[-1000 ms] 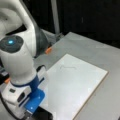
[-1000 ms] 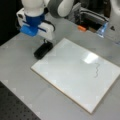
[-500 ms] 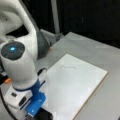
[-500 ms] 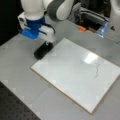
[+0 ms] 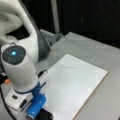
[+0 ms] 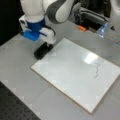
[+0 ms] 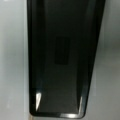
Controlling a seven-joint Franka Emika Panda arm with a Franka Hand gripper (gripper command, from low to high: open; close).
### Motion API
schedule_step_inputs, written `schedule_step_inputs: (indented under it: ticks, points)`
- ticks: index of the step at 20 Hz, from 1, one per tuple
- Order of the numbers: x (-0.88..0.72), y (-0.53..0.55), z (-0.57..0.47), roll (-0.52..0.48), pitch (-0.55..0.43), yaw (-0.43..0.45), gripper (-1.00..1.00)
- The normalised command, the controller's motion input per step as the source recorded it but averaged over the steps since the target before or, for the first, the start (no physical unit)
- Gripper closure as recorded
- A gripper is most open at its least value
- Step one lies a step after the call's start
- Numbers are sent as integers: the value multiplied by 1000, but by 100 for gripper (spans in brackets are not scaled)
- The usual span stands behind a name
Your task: Erasing curve lines
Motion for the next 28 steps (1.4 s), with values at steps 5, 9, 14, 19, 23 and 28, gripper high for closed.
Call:
schedule_step_inputs:
  ticks: [5,9,14,19,23,28]
  points:
    - [210,-215,-62,183,99,13,-100]
    - [219,-223,-61,186,71,25,-100]
    - [201,-204,0,197,52,13,-100]
    - [161,-138,-25,235,44,3,-100]
    - [148,-121,-89,248,22,14,-100]
    - [148,-157,-89,219,0,29,-100]
